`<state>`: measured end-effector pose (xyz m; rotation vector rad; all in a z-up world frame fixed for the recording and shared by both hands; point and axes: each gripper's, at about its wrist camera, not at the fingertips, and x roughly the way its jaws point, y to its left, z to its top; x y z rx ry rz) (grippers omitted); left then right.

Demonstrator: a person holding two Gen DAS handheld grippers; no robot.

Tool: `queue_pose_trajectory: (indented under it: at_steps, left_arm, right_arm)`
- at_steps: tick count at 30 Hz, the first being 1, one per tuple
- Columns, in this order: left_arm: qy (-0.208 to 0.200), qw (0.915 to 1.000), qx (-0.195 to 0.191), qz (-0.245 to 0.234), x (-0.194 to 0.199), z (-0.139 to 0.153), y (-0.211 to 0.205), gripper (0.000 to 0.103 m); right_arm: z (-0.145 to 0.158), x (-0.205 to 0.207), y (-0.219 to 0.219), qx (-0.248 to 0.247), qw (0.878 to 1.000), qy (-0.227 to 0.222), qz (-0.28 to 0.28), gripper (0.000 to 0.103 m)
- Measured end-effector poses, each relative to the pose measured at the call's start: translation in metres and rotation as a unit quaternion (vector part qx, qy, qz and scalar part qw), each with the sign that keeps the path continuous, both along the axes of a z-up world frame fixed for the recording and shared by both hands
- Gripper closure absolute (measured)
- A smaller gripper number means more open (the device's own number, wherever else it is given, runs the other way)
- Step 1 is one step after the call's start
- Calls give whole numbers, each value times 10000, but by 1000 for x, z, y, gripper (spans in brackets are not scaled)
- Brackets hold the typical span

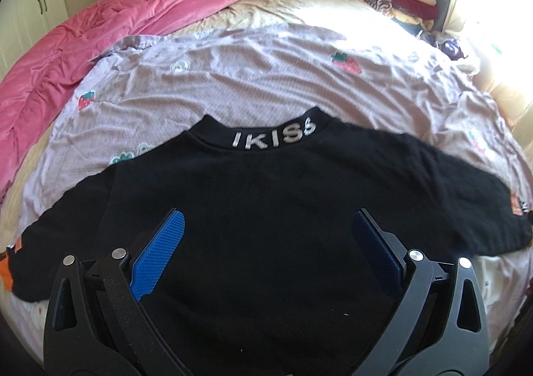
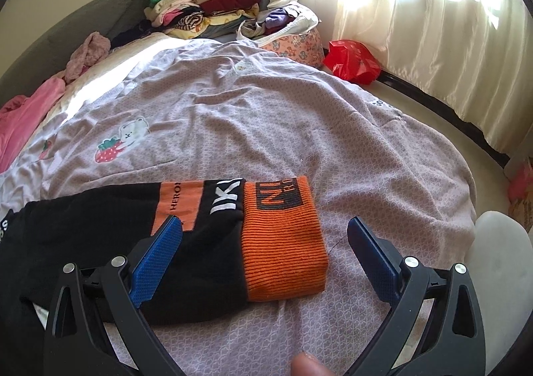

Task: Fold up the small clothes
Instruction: 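Move the right tool toward the orange cuff of a sweatshirt sleeve, then close the right tool on the orange sleeve cuff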

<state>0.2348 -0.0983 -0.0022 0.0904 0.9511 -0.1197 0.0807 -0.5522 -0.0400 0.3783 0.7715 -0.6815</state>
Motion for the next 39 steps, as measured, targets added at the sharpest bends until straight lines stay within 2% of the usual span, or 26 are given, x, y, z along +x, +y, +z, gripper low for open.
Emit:
queue_pose_trajectory:
  at_steps: [4, 5, 6, 10, 13, 15, 18, 23, 30, 33, 39]
  left_arm:
    - [139, 9998, -103, 35, -1, -19, 1, 8]
    - [165, 9998, -138, 28, -2, -24, 0, 8]
    - [178, 9997, -146, 16, -3, -28, -1, 8]
    - [188, 9997, -150, 4, -4, -40, -3, 8]
    - [155, 9997, -213, 15, -6, -43, 3, 8]
    - [152, 9996, -253, 37, -7, -45, 8, 8]
    - [122, 9997, -197, 58, -8, -47, 13, 8]
    - [93, 9995, -277, 102, -12, -46, 22, 8]
    - [-3, 9987, -458, 230, -15, -35, 41, 8]
    - [-33, 9975, -623, 328, -15, -30, 53, 9]
    - [-77, 9949, -888, 468, -14, -23, 73, 9]
  right_arm:
    - [-6, 3, -2, 10, 10000, 28, 10, 6]
    - [-7, 3, -3, 29, 10000, 37, 11, 13]
    - [-8, 5, -3, 54, 10000, 53, 14, 25]
    - [-14, 12, 0, 116, 9998, 143, 76, 31]
    - [-14, 13, 4, 20, 9997, 185, 142, 50]
    - [-14, 14, 9, 26, 9995, 123, 273, 68]
    - [-6, 13, 18, -89, 9992, -2, 392, 76]
    - [17, 9, 37, -114, 9968, -435, 666, 82]
    - [63, 19, 84, -81, 9852, -1023, 1370, 82]
    - [82, 27, 111, 51, 9771, -1246, 1726, 82]
    - [110, 62, 185, 325, 9533, -1470, 2619, 83]
